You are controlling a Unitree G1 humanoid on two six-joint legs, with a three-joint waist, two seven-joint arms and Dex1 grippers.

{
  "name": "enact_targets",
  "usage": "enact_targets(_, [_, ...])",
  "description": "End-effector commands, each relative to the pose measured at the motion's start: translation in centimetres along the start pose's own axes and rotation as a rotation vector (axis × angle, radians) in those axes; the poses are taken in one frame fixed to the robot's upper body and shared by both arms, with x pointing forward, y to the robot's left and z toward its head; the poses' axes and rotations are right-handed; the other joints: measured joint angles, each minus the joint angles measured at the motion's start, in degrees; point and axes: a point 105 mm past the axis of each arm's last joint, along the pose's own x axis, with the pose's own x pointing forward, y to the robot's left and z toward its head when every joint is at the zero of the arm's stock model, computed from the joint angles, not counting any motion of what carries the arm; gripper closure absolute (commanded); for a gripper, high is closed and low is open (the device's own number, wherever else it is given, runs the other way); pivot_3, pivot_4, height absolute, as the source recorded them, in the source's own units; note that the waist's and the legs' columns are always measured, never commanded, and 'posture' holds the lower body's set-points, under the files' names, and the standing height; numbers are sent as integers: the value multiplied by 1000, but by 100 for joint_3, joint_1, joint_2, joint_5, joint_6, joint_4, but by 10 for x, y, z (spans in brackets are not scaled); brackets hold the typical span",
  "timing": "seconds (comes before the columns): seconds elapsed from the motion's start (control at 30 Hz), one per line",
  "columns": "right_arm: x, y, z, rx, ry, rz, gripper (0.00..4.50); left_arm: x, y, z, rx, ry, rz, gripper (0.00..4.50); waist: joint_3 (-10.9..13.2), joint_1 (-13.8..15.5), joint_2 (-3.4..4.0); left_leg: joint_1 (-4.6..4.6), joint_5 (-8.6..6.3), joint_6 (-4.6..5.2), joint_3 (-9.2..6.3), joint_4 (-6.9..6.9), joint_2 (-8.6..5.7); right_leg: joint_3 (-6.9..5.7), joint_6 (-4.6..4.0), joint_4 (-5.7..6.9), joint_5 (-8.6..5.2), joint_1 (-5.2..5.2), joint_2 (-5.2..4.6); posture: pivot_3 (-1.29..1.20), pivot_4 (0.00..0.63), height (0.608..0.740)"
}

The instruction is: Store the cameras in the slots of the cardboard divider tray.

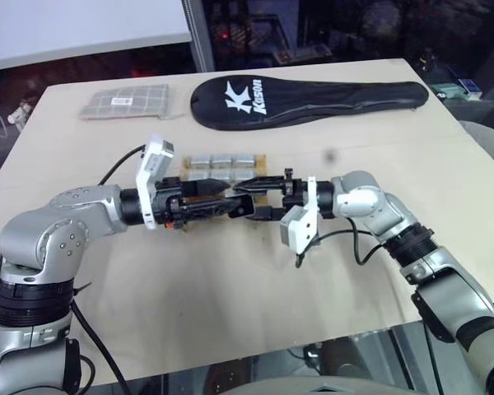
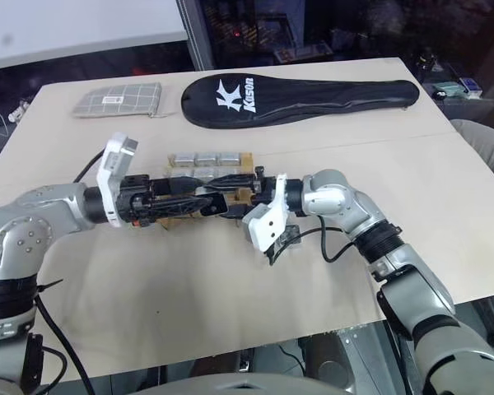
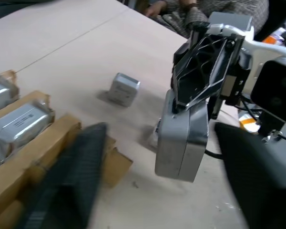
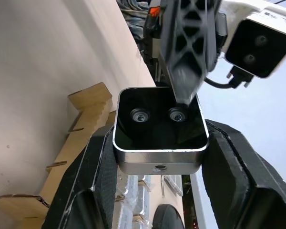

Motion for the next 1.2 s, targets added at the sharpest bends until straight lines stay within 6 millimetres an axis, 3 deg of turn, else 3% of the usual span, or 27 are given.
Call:
enact_targets(0.03, [3, -11, 10, -29, -46, -38, 2572, 1, -3, 5, 26, 3, -27, 3076, 0, 1, 0, 0, 0, 0, 0, 2, 0, 0, 0, 1, 0, 0, 0, 0, 150, 740])
enact_targets(0.1, [3, -12, 10, -21, -44, -43, 2572, 2, -5, 1, 20, 24, -44, 3812, 0, 1, 0, 0, 0, 0, 1, 6, 0, 0, 0, 5, 0, 0, 0, 0, 150, 740])
enact_targets(0.27, [1, -13, 8, 5, -25, -48, 2572, 2, -7, -6, 2, 59, -66, 3819, 0, -1, 0, 1, 0, 0, 0, 7, -1, 1, 0, 8, -1, 0, 1, 0, 150, 740])
enact_targets(0.43, [-6, -7, 8, 88, -6, -35, 273, 2, 1, -1, 65, 19, -36, 3819, 0, 3, 0, 0, 0, 1, -1, 10, -1, 2, 1, 8, -1, 0, 0, 0, 150, 740])
enact_targets(0.47, [-10, -4, 8, 113, 1, -30, 59, 1, 4, 0, 85, 9, -20, 3819, 0, 9, 0, -1, 0, 1, -1, 10, -1, 1, 1, 7, -1, 0, 0, 0, 150, 740])
enact_targets(0.53, [-22, 0, 8, 191, 23, -44, 59, -4, 12, 6, 157, -40, 10, 3819, 0, 27, 0, -4, 0, 1, 0, 10, -1, -2, 0, 7, -1, 0, 0, 0, 150, 740])
enact_targets(0.77, [-101, 16, 17, 785, 117, -210, 59, -32, 39, 15, 375, -52, 87, 3819, 3, 139, 0, -10, -1, 2, 18, 11, -6, -4, 0, -2, -2, 0, -6, 0, 150, 740])
enact_targets(0.97, [-164, 33, 35, 1173, 183, -272, 59, -46, 57, 11, 469, -33, 33, 3819, 1, 178, -6, -6, -1, 4, 23, 14, -6, -7, 1, -3, -28, 8, -4, 0, 150, 740])
enact_targets(1.07, [-182, 41, 49, 1326, 198, -272, 59, -46, 67, 8, 460, -32, -35, 3819, 2, 190, -9, -12, -1, 4, 16, 31, -4, -14, 3, 1, -29, 9, 2, 0, 150, 740])
enact_targets(1.2, [-190, 51, 68, 1413, 202, -233, 59, -39, 77, 12, 478, -41, -63, 3819, 2, 166, -18, -19, -2, 5, 21, 51, 0, -8, 23, 7, -18, 9, 3, 0, 150, 740])
